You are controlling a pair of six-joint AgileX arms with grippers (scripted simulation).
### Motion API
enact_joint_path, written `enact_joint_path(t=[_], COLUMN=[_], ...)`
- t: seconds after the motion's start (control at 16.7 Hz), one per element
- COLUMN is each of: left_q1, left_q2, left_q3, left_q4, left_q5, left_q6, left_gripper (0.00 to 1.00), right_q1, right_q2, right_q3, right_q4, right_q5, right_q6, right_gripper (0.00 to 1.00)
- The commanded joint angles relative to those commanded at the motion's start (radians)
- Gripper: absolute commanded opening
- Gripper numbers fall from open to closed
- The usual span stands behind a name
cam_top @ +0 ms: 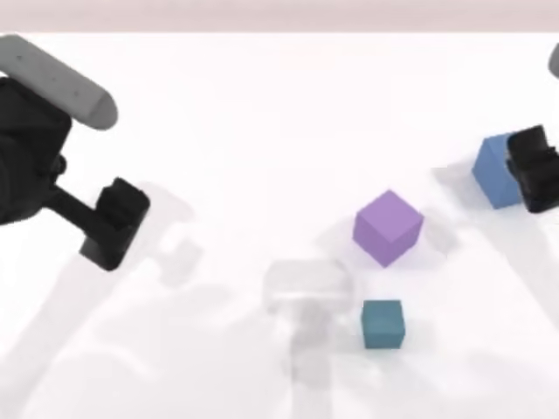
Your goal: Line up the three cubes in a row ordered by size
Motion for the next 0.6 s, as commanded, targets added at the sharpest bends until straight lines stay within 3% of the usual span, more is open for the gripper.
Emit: enact_joint_path(t=[0.3,0.6], left_q1=[0.208,0.354], left_q2=[-0.496,-0.852], left_q3=[-0.464,-0.776], left_q4=[0.285,0.523], left_q5=[-0.001,0.006], left_q6=[-0.125,-0.22], left_gripper=[1.0,1.0], right_q1=[0.109,0.19], right_q2=[0.504,0.844], right_q3=[0.403,0.716], right_q4=[-0.282,-0.481], right_q5=[0.001,0.001], right_q6=[-0.041,-0.071], right_gripper=[1.0,1.0])
